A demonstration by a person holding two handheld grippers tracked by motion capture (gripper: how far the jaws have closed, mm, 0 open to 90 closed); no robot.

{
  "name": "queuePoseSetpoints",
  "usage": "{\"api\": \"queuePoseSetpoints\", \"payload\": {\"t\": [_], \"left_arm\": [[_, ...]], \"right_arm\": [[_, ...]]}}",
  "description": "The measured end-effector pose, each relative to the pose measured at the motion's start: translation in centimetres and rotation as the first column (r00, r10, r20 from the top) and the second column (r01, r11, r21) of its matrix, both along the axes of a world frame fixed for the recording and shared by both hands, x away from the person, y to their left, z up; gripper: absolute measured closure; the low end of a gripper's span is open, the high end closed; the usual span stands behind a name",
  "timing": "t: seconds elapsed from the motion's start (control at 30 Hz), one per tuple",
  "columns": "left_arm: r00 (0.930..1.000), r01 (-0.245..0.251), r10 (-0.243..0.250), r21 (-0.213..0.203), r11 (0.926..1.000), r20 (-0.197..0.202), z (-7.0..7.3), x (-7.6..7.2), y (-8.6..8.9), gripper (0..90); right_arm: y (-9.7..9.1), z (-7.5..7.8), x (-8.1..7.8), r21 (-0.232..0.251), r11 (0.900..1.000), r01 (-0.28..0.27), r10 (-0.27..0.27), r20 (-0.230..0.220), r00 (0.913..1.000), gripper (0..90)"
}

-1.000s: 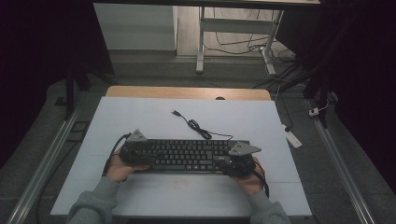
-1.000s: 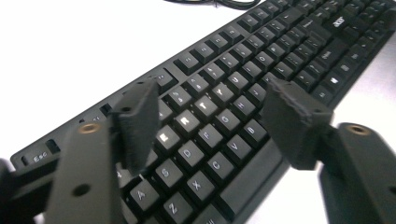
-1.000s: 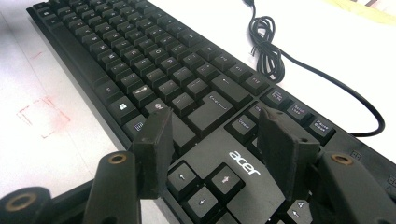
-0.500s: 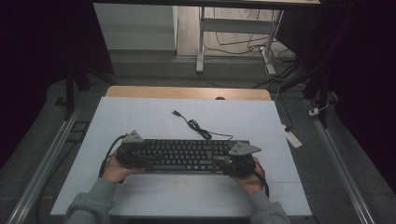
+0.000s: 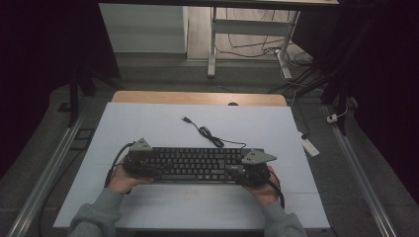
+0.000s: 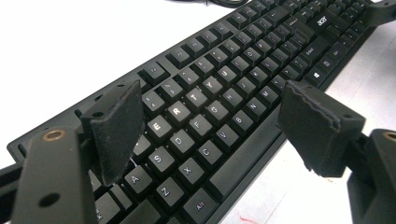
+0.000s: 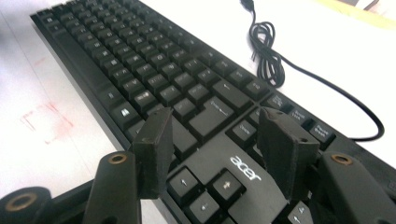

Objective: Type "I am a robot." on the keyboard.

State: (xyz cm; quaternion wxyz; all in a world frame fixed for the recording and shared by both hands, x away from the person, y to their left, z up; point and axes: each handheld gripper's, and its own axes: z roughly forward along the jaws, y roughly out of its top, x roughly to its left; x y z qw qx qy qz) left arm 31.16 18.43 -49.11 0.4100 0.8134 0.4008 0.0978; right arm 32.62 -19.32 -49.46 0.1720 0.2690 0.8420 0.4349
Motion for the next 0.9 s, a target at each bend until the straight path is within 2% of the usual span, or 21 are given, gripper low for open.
{"api": "queuePoseSetpoints", "payload": {"t": [0.13,0.3,0.53,0.7,0.9], "left_arm": [[1.0000,0.001,-0.001,0.001,1.0000,0.003,0.0,0.0,0.0,22.9],[1.0000,0.005,-0.005,0.007,1.0000,0.004,0.0,0.0,0.0,22.9],[1.0000,0.006,-0.006,0.011,0.9999,0.006,0.0,0.0,-0.1,22.8],[0.9999,0.010,-0.010,0.021,0.9997,0.004,-0.1,0.0,-0.2,22.7],[0.9999,0.013,-0.013,0.027,0.9995,0.002,-0.1,0.0,-0.3,22.7]], "right_arm": [[0.4,0.3,0.1,0.012,0.9999,-0.006,0.006,0.003,1.0000,46.6],[1.2,0.4,0.3,0.037,0.9991,-0.018,0.018,0.003,0.9998,52.6],[2.8,0.4,0.8,0.050,0.9965,-0.066,0.067,-0.016,0.9976,72.7],[3.9,0.4,1.2,0.042,0.9936,-0.105,0.106,-0.032,0.9938,87.4],[5.5,0.1,1.7,0.024,0.9916,-0.127,0.128,-0.048,0.9905,89.5]]}}
